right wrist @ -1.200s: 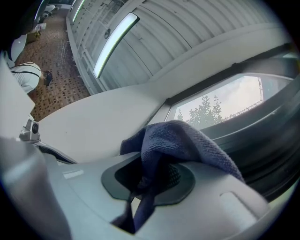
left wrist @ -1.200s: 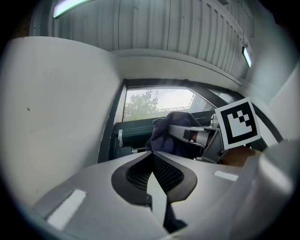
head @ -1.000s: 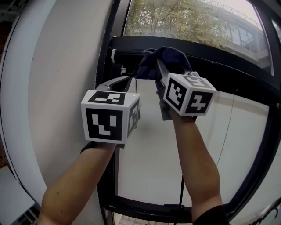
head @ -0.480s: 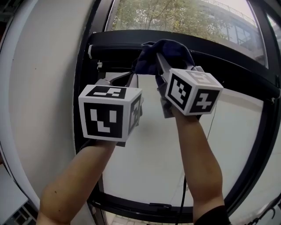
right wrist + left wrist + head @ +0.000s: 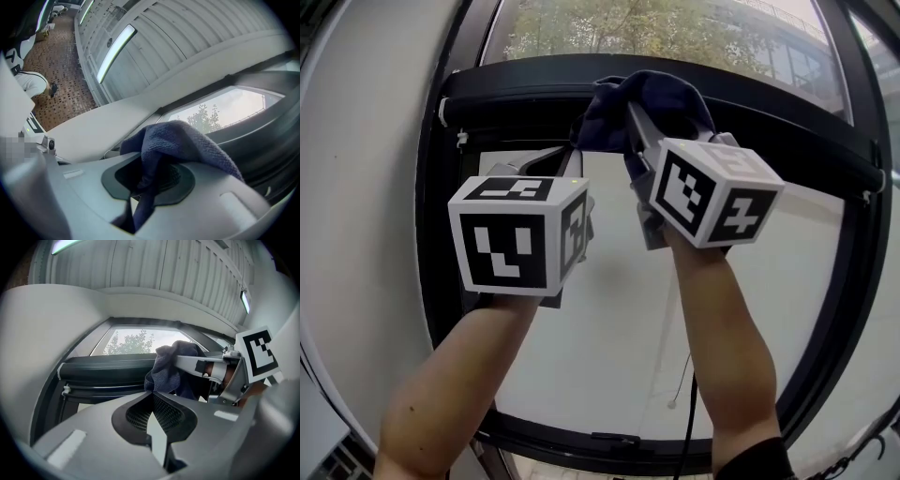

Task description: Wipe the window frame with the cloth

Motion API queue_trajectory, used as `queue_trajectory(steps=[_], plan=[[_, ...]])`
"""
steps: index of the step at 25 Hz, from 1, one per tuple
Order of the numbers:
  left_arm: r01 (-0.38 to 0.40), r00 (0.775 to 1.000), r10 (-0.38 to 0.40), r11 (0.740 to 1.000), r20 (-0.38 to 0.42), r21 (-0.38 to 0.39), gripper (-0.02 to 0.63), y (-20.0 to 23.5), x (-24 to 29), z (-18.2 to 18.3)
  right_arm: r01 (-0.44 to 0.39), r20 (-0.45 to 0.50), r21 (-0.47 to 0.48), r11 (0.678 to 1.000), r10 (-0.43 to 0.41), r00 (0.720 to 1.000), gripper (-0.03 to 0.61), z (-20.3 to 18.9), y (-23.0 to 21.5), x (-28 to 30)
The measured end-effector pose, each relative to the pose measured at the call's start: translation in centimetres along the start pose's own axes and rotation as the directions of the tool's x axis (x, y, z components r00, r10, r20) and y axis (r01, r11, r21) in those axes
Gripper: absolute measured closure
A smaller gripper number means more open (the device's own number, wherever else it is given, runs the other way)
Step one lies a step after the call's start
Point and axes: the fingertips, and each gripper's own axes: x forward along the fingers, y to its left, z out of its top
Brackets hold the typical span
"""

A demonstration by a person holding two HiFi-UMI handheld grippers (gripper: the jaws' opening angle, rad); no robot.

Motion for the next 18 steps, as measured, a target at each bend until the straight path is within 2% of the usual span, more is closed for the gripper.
queue_trajectory(steps=[5,8,12,18], plan=[[0.018,1.0,-0.018,0.997,0.011,-0.069,0.62,-2.4,1.1,-0.2,0.017,0.019,-0.005,1.0,-0.016,1.0,0.514,1.0,-3.0,-2.3],[0.036,0.999,-0.035,0.999,0.026,-0.034,0.62,-4.7,1.9,0.3,0.034,0.019,-0.01,0.999,-0.034,0.999,0.514,1.4,-4.8,-3.7],[0.1,0.994,-0.098,0.993,0.042,-0.056,0.62,-8.0,2.6,1.1,0.06,0.016,-0.021,0.998,-0.06,0.998,0.514,2.1,-7.1,-5.6],[0.125,0.992,-0.123,0.99,0.036,-0.058,0.62,-11.2,3.3,0.9,0.072,0.017,-0.013,0.997,-0.072,0.997,0.514,2.7,-9.1,-7.4]])
